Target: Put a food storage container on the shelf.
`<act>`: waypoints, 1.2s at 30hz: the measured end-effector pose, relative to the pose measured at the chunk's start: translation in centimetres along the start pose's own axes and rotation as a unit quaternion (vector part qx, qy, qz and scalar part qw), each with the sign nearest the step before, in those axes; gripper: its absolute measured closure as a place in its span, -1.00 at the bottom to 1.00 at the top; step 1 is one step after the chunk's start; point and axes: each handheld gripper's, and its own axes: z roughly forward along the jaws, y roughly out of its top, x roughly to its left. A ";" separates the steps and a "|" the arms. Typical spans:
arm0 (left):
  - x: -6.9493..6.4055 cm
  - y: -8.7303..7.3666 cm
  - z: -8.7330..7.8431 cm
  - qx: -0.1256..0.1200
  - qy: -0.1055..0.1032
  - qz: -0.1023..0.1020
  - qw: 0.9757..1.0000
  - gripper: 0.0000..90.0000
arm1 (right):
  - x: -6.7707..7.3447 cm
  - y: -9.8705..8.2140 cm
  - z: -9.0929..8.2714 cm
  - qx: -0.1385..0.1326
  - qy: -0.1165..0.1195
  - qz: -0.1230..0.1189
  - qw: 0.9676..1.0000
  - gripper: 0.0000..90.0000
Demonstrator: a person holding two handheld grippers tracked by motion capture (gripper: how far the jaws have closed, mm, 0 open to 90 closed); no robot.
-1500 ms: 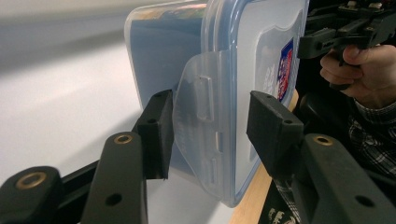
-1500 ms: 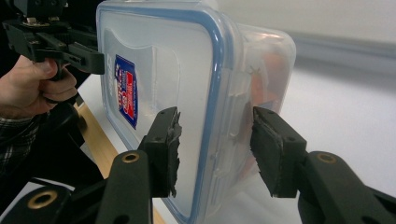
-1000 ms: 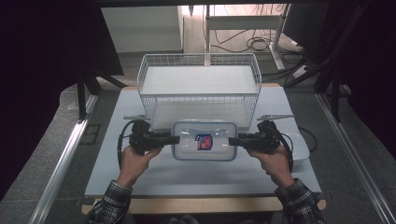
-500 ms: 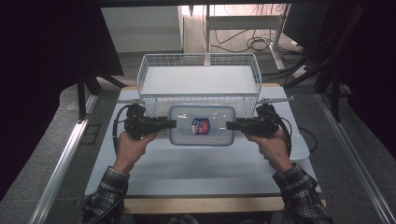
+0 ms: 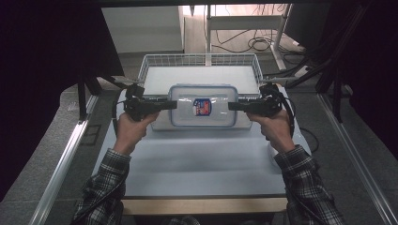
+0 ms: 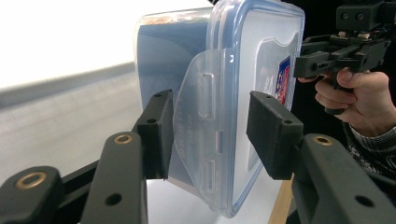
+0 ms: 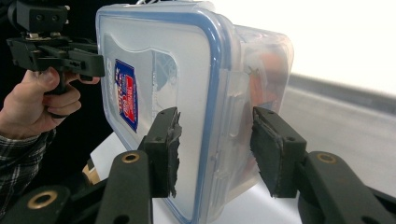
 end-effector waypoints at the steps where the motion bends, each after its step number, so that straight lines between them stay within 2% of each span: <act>1: 0.1 0.3 -0.1 -0.001 0.000 0.000 1.000 0.16 | 0.0 0.2 0.0 -0.001 0.000 0.000 1.000 0.18; 10: 1.0 2.9 -0.1 -0.011 -0.004 0.000 1.000 0.16 | -0.4 3.3 0.3 -0.005 -0.005 -0.004 1.000 0.17; 17: 2.2 4.2 0.3 -0.013 -0.007 -0.008 1.000 0.16 | -0.9 4.7 0.7 -0.004 -0.012 -0.004 1.000 0.17; 25: 2.8 6.1 0.4 -0.021 0.003 -0.012 1.000 0.16 | -1.8 6.3 1.4 -0.012 -0.010 0.004 1.000 0.17; 28: 3.2 6.6 0.5 -0.027 -0.001 -0.017 0.999 0.16 | -2.2 6.9 1.6 -0.015 -0.006 0.012 1.000 0.17; 32: 3.7 6.8 0.7 -0.031 0.001 -0.019 0.999 0.15 | -2.3 7.6 1.7 -0.017 -0.012 0.011 1.000 0.17; 36: 4.0 6.8 1.0 -0.039 0.010 -0.007 0.999 0.13 | -2.6 8.1 2.1 -0.024 -0.017 0.014 0.999 0.15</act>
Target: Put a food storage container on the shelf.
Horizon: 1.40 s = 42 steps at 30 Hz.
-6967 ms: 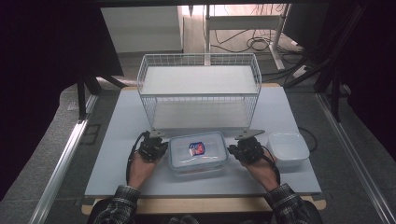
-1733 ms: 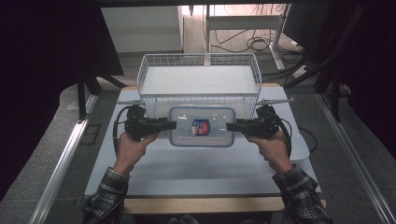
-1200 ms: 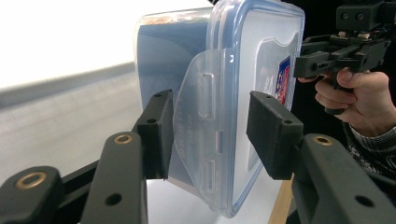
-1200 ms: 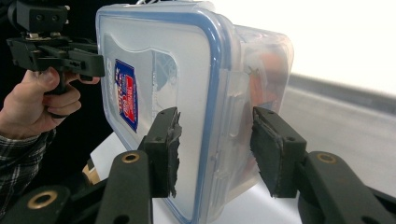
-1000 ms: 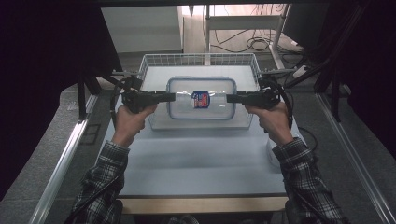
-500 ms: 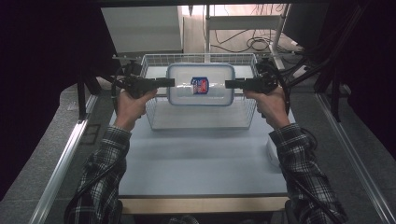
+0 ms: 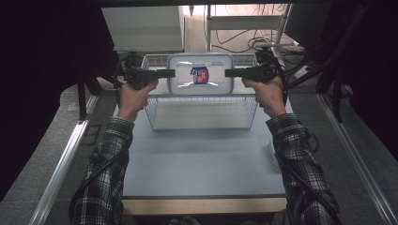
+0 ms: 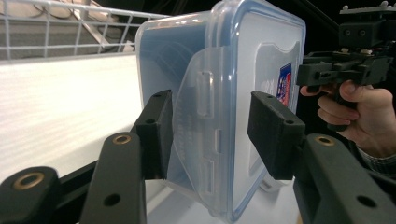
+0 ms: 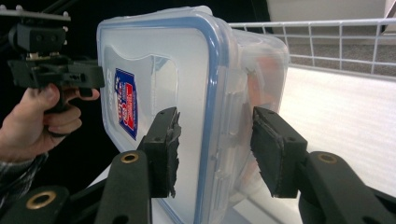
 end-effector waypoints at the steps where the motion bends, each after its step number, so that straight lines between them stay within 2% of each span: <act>1: -0.1 0.0 0.1 0.000 0.006 0.009 1.000 0.11 | -0.1 0.0 0.1 -0.003 -0.001 0.002 1.000 0.14; 2: -0.3 0.0 0.2 -0.001 0.013 0.017 1.000 0.09 | -0.2 0.0 0.3 -0.007 -0.003 0.004 1.000 0.13; 4: -0.5 0.0 0.4 -0.001 0.021 0.022 1.000 0.05 | -0.3 0.0 0.4 -0.010 -0.004 0.007 1.000 0.12; 11: -0.2 -0.2 0.5 -0.009 0.020 0.023 0.999 0.04 | -0.3 0.0 0.5 -0.010 -0.010 0.007 1.000 0.08; 12: -0.2 -0.2 0.6 -0.005 0.025 0.021 0.999 0.03 | -0.2 0.0 0.6 -0.004 -0.024 -0.003 1.000 0.17; 14: 0.1 -0.3 0.8 0.000 0.025 0.009 1.000 -0.05 | 0.0 -0.2 1.0 0.013 -0.052 -0.024 0.998 0.15; 15: 0.4 -0.4 0.8 -0.005 0.020 0.005 1.000 -0.06 | -0.1 -0.4 1.2 0.017 -0.055 -0.022 0.998 0.12; 17: 0.7 -0.5 0.8 -0.008 0.013 -0.002 1.000 -0.05 | -0.6 -0.6 1.3 0.010 -0.038 -0.003 0.999 0.14; 19: 0.8 -0.3 0.9 -0.005 0.014 -0.006 1.000 -0.06 | -0.9 -0.7 1.4 0.007 -0.031 0.005 0.999 0.13; 23: 0.7 0.4 1.3 0.009 0.040 0.008 0.999 -0.14 | -0.6 -0.7 1.6 0.014 -0.045 -0.005 0.999 0.16; 25: 0.9 0.6 1.4 0.010 0.041 -0.002 0.999 -0.18 | -0.6 -0.7 1.6 0.010 -0.045 0.002 0.999 0.15; 28: 0.6 0.9 1.5 0.014 0.082 0.014 0.996 -0.27 | -0.6 -0.7 1.7 0.005 -0.043 0.014 0.999 0.16; 32: 0.3 1.1 1.6 0.015 0.107 0.029 0.994 -0.34 | -0.5 -0.6 1.7 0.006 -0.049 0.025 0.998 0.16; 34: 0.2 1.1 1.6 0.015 0.110 0.033 0.993 -0.31 | -0.4 -0.5 1.7 0.002 -0.058 0.027 0.998 0.18; 36: 0.2 1.0 1.6 0.010 0.119 0.034 0.992 -0.24 | 0.0 -0.4 1.6 -0.010 -0.077 0.017 0.997 0.24; 39: 0.3 1.0 1.6 0.007 0.118 0.037 0.992 -0.10 | 0.5 -0.2 1.7 -0.019 -0.097 0.004 0.995 0.27; 41: 0.3 1.1 1.6 0.005 0.117 0.035 0.993 -0.02 | 0.7 -0.1 1.8 -0.019 -0.104 -0.005 0.994 0.28; 42: 0.1 1.1 1.6 0.005 0.122 0.042 0.992 0.01 | 0.8 -0.1 1.8 -0.019 -0.107 -0.007 0.994 0.29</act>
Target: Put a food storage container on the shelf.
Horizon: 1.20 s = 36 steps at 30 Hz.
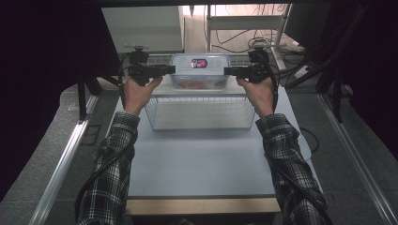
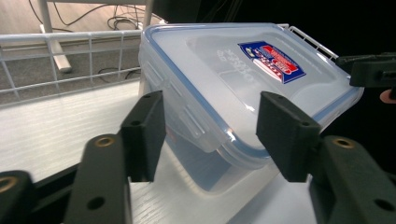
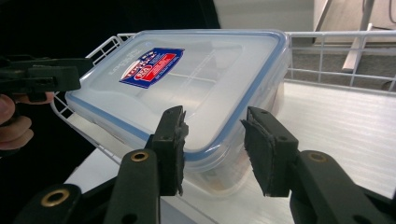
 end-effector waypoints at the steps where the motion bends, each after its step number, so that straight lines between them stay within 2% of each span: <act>1: -0.2 0.0 -0.1 -0.001 0.010 0.008 1.000 0.04 | 0.1 0.0 0.0 -0.003 -0.003 -0.004 1.000 0.31; 3: -0.3 0.0 -0.4 -0.003 0.016 0.018 1.000 0.04 | 0.1 0.0 -0.2 -0.003 -0.003 -0.010 1.000 0.34; 5: -0.4 -0.2 -0.8 -0.009 0.006 0.015 1.000 -0.02 | -0.1 0.0 -0.4 -0.007 0.002 -0.013 1.000 0.34; 8: -0.6 -0.7 -1.4 -0.020 -0.010 0.023 0.999 -0.12 | -0.1 -0.3 -0.7 -0.009 0.018 -0.025 0.999 0.32; 10: -1.0 -1.3 -1.7 -0.024 -0.017 0.036 0.999 -0.22 | 0.0 -0.6 -0.9 -0.010 0.026 -0.038 0.999 0.28; 13: -1.5 -2.2 -2.2 -0.027 -0.016 0.055 0.998 -0.37 | 0.3 -1.0 -1.3 -0.012 0.030 -0.047 0.998 0.21; 17: -2.4 -3.4 -2.8 -0.029 -0.016 0.080 0.996 -0.50 | 0.9 -1.5 -1.8 -0.013 0.028 -0.065 0.997 0.09; 20: -2.9 -4.2 -3.0 -0.021 -0.025 0.089 0.995 -0.59 | 1.2 -2.0 -2.0 -0.009 0.026 -0.074 0.997 -0.03; 24: -3.7 -5.2 -3.0 -0.013 -0.025 0.103 0.994 -0.69 | 1.4 -2.8 -2.2 -0.010 0.024 -0.086 0.996 -0.19; 30: -5.0 -6.9 -3.0 0.002 -0.017 0.138 0.990 -0.80 | 1.8 -3.9 -2.4 -0.011 0.025 -0.100 0.995 -0.38; 31: -5.2 -7.2 -3.0 0.003 -0.016 0.140 0.990 -0.82 | 1.9 -4.1 -2.5 -0.011 0.023 -0.106 0.994 -0.41; 36: -5.8 -8.4 -3.3 0.011 -0.034 0.133 0.990 -0.84 | 2.4 -5.3 -2.6 -0.004 0.023 -0.125 0.992 -0.56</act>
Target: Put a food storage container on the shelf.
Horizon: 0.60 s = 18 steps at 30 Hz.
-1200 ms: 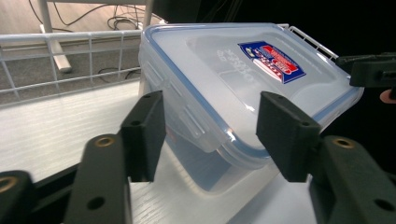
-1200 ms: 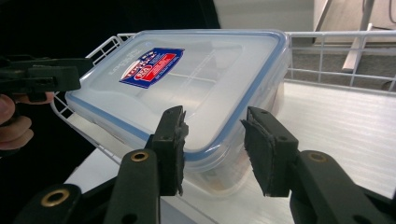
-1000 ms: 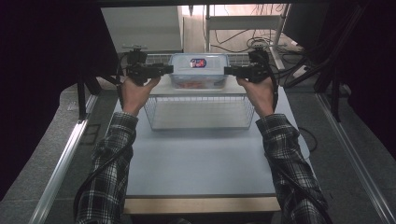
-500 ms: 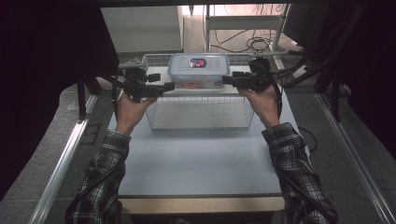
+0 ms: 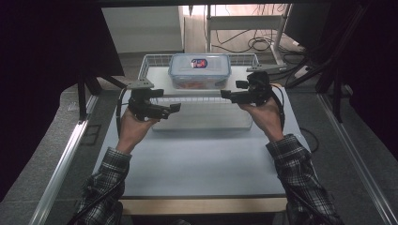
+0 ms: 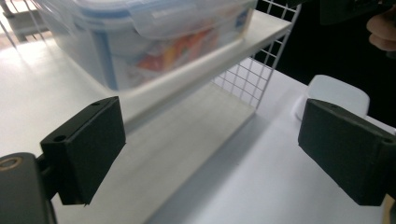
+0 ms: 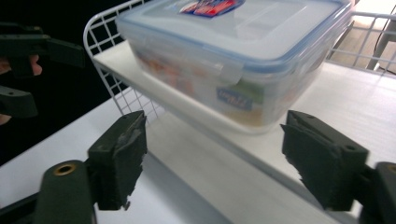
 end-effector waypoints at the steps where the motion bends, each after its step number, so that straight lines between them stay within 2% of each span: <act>1: -0.2 -0.2 0.1 0.007 -0.005 0.005 1.000 -0.86 | 0.2 -0.2 -0.1 0.001 -0.001 -0.005 1.000 -0.59; 4: -1.1 -1.0 0.1 0.022 0.005 0.021 1.000 -0.91 | 0.7 -0.9 -0.2 0.006 -0.001 -0.017 1.000 -0.66; 7: -1.6 -1.6 0.0 0.023 0.007 0.029 0.999 -0.94 | 1.2 -1.7 -0.3 0.011 0.001 -0.027 1.000 -0.73; 10: -2.1 -2.4 -0.1 0.013 -0.002 0.025 1.000 -0.96 | 1.6 -2.4 -0.4 0.013 0.003 -0.033 0.999 -0.78; 18: -3.1 -4.3 -0.4 0.013 0.006 0.029 0.999 -0.99 | 2.4 -4.3 -0.7 0.024 -0.001 -0.049 0.999 -0.87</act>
